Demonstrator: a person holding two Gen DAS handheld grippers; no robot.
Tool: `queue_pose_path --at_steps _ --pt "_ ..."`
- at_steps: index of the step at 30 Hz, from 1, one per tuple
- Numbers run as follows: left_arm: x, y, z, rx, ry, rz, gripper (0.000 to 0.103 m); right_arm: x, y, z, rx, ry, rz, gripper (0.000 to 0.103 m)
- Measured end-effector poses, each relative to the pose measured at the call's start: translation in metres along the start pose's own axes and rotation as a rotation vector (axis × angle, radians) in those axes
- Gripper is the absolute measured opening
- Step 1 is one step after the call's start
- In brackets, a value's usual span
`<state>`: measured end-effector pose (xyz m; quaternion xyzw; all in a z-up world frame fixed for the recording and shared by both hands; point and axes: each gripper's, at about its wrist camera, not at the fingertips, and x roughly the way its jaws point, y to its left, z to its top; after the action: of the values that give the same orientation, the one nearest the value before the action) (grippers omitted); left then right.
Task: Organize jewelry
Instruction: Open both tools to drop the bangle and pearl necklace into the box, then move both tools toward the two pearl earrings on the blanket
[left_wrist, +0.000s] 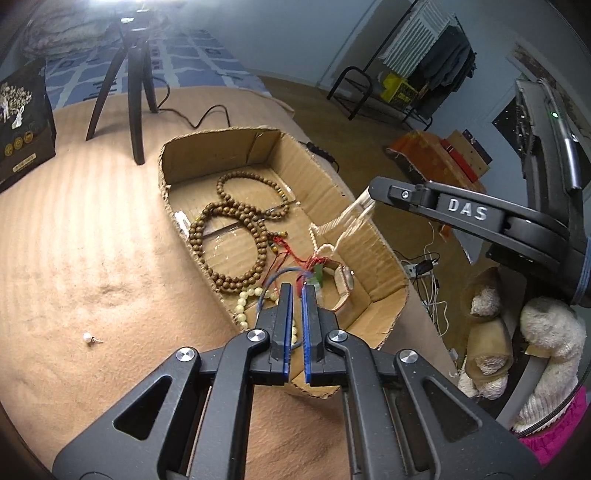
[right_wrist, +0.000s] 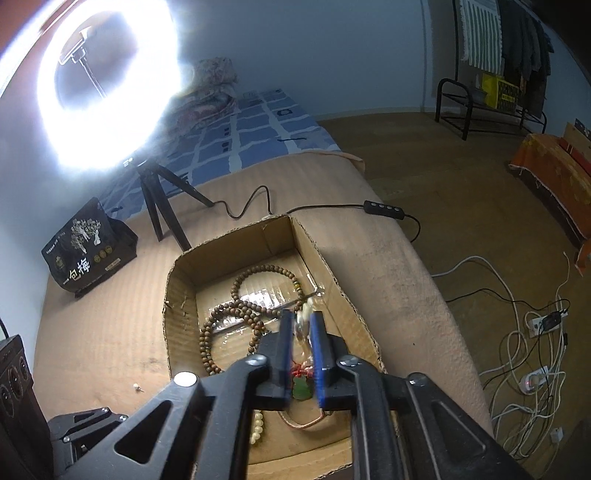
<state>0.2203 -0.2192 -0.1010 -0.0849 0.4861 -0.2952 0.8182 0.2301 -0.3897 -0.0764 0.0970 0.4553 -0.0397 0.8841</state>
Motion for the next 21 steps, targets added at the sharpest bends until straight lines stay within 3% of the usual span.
queue_pose_path --at_steps 1,2,5,6,17,21 --pt "0.0 0.001 0.0 -0.001 0.003 0.006 0.003 -0.001 0.0 0.0 0.001 -0.004 -0.007 0.045" --pt "0.0 0.002 0.0 0.002 0.004 0.012 0.007 -0.001 0.0 0.0 0.0 -0.01 -0.011 0.051" --pt "-0.004 0.003 0.0 0.011 -0.005 0.026 0.026 -0.003 0.001 0.0 -0.002 -0.018 -0.022 0.054" --pt "-0.007 0.003 -0.001 0.018 -0.013 0.032 0.028 -0.004 0.001 0.0 0.0 -0.02 -0.021 0.056" --pt "-0.033 0.018 -0.006 0.026 -0.042 0.074 0.029 -0.017 0.017 -0.006 -0.05 -0.064 -0.017 0.075" --pt "-0.055 0.034 -0.01 0.009 -0.077 0.106 0.029 -0.028 0.023 -0.01 -0.066 -0.108 0.03 0.084"
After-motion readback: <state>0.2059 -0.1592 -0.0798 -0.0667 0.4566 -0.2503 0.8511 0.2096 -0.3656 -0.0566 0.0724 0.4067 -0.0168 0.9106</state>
